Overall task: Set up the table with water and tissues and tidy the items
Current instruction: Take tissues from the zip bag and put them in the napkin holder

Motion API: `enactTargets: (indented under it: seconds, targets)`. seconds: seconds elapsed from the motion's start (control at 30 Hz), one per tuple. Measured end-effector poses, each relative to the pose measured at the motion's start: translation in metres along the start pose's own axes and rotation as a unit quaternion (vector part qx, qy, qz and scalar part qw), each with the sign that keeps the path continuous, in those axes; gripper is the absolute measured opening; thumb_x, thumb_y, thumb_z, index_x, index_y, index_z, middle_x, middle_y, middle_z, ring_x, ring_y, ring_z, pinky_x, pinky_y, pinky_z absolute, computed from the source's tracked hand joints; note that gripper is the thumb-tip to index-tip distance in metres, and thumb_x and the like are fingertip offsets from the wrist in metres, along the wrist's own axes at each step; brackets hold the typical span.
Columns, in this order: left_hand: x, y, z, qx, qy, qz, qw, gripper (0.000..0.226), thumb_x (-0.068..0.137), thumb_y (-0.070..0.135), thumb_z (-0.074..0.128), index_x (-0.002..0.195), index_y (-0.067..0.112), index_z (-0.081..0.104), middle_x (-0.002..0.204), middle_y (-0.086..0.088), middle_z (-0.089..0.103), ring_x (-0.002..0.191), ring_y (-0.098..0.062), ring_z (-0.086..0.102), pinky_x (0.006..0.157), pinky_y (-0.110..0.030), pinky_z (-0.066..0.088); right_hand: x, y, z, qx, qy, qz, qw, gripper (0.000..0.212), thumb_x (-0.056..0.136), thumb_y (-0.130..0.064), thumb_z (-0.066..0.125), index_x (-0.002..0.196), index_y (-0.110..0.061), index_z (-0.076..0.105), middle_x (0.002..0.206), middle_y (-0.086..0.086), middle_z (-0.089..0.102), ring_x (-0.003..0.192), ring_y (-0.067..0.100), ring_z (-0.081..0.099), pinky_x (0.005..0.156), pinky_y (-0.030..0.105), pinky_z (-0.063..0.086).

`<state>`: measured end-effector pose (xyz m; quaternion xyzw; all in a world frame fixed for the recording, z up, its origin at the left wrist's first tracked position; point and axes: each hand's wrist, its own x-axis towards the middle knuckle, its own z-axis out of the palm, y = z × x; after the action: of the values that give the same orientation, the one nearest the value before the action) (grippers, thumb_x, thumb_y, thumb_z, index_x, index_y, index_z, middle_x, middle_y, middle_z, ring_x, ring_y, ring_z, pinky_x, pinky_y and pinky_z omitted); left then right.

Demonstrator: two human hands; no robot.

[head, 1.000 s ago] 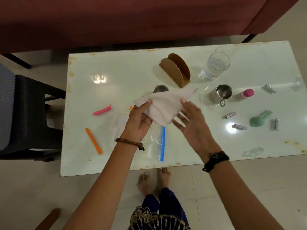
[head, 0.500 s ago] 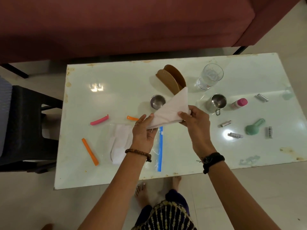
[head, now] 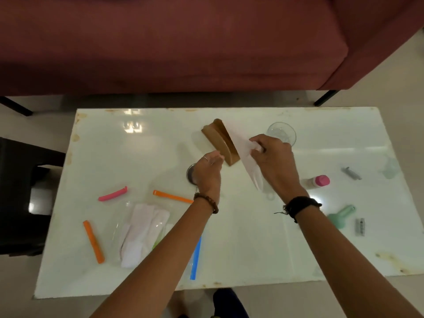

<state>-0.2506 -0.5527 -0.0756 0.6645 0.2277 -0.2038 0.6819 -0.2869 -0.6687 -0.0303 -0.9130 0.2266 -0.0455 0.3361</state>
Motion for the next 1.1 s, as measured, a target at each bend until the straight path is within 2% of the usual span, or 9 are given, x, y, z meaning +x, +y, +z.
enactTargets:
  seconds: [0.1, 0.23, 0.43, 0.57, 0.63, 0.73, 0.83, 0.97, 1.1]
  targets:
    - [0.026, 0.003, 0.025, 0.137, 0.006, 0.033, 0.99, 0.039, 0.09, 0.015, 0.057, 0.126, 0.001, 0.054, 0.128, -0.016, 0.059, 0.12, -0.027, 0.054, 0.1, -0.033, 0.043, 0.021, 0.005, 0.009, 0.005, 0.008, 0.0, 1.0, 0.021, 0.091, -0.009, 0.052, 0.109, -0.006, 0.063, 0.101, 0.011, 0.071, 0.074, 0.012, 0.055, 0.066, 0.014, 0.04]
    - [0.058, -0.002, 0.044, 0.24, 0.028, 0.035, 0.97, 0.043, 0.092, 0.021, 0.055, 0.13, 0.004, 0.049, 0.13, -0.015, 0.058, 0.12, -0.028, 0.052, 0.094, -0.029, 0.04, 0.048, 0.013, 0.026, -0.004, -0.018, -0.013, 1.0, 0.024, 0.092, -0.01, 0.05, 0.112, -0.009, 0.062, 0.102, 0.01, 0.071, 0.074, 0.011, 0.053, 0.07, 0.017, 0.041]
    - [0.074, -0.015, 0.05, 0.246, -0.005, 0.033, 0.969, 0.032, 0.092, 0.013, 0.052, 0.123, 0.002, 0.052, 0.12, -0.016, 0.063, 0.111, -0.029, 0.059, 0.087, -0.026, 0.043, 0.075, 0.017, 0.048, -0.016, -0.067, -0.026, 0.997, 0.026, 0.092, -0.008, 0.046, 0.112, -0.008, 0.063, 0.096, 0.014, 0.071, 0.067, 0.015, 0.052, 0.059, 0.017, 0.038]
    - [0.078, -0.012, 0.05, 0.247, -0.029, 0.037, 0.968, 0.034, 0.093, 0.008, 0.044, 0.127, 0.008, 0.051, 0.117, -0.015, 0.065, 0.107, -0.032, 0.06, 0.096, -0.041, 0.049, 0.084, 0.017, 0.063, -0.048, -0.08, -0.033, 0.995, 0.032, 0.094, -0.013, 0.05, 0.125, -0.006, 0.052, 0.115, 0.014, 0.061, 0.092, 0.026, 0.062, 0.08, 0.028, 0.052]
    - [0.08, -0.011, 0.05, 0.261, -0.031, 0.045, 0.964, 0.034, 0.094, 0.01, 0.045, 0.128, 0.009, 0.052, 0.117, -0.015, 0.066, 0.104, -0.03, 0.062, 0.091, -0.033, 0.05, 0.084, 0.017, 0.069, -0.046, -0.086, -0.019, 0.995, 0.035, 0.094, -0.011, 0.051, 0.128, -0.006, 0.047, 0.119, 0.015, 0.057, 0.099, 0.029, 0.061, 0.087, 0.036, 0.053]
    - [0.08, -0.012, 0.048, 0.278, -0.026, 0.05, 0.959, 0.033, 0.095, 0.013, 0.046, 0.127, 0.01, 0.054, 0.113, -0.015, 0.068, 0.094, -0.027, 0.064, 0.076, -0.024, 0.048, 0.082, 0.019, 0.074, -0.015, -0.08, 0.005, 0.997, 0.032, 0.092, -0.008, 0.05, 0.124, -0.005, 0.046, 0.111, 0.016, 0.06, 0.093, 0.031, 0.06, 0.083, 0.042, 0.052]
    - [0.08, -0.012, 0.047, 0.269, -0.021, 0.032, 0.962, 0.028, 0.094, 0.012, 0.047, 0.118, 0.005, 0.059, 0.11, -0.017, 0.068, 0.093, -0.029, 0.064, 0.08, -0.032, 0.052, 0.077, 0.023, 0.074, 0.057, -0.068, 0.028, 0.996, 0.022, 0.091, -0.01, 0.051, 0.112, -0.005, 0.052, 0.098, 0.013, 0.065, 0.085, 0.026, 0.062, 0.077, 0.036, 0.053]
    - [0.075, -0.008, 0.046, 0.246, -0.027, 0.016, 0.969, 0.024, 0.093, 0.008, 0.047, 0.11, 0.0, 0.061, 0.105, -0.023, 0.067, 0.095, -0.034, 0.063, 0.09, -0.045, 0.053, 0.068, 0.034, 0.069, 0.186, 0.053, 0.056, 0.98, 0.017, 0.091, -0.007, 0.053, 0.106, -0.005, 0.059, 0.088, -0.002, 0.062, 0.074, 0.005, 0.058, 0.068, 0.003, 0.045]
    - [0.071, -0.005, 0.043, 0.235, -0.04, 0.024, 0.971, 0.027, 0.093, 0.011, 0.048, 0.116, 0.003, 0.061, 0.105, -0.022, 0.067, 0.099, -0.037, 0.063, 0.09, -0.047, 0.053, 0.062, 0.047, 0.07, 0.213, 0.071, 0.098, 0.969, 0.024, 0.091, -0.005, 0.053, 0.114, -0.004, 0.06, 0.109, 0.009, 0.066, 0.098, 0.018, 0.062, 0.086, 0.017, 0.048]
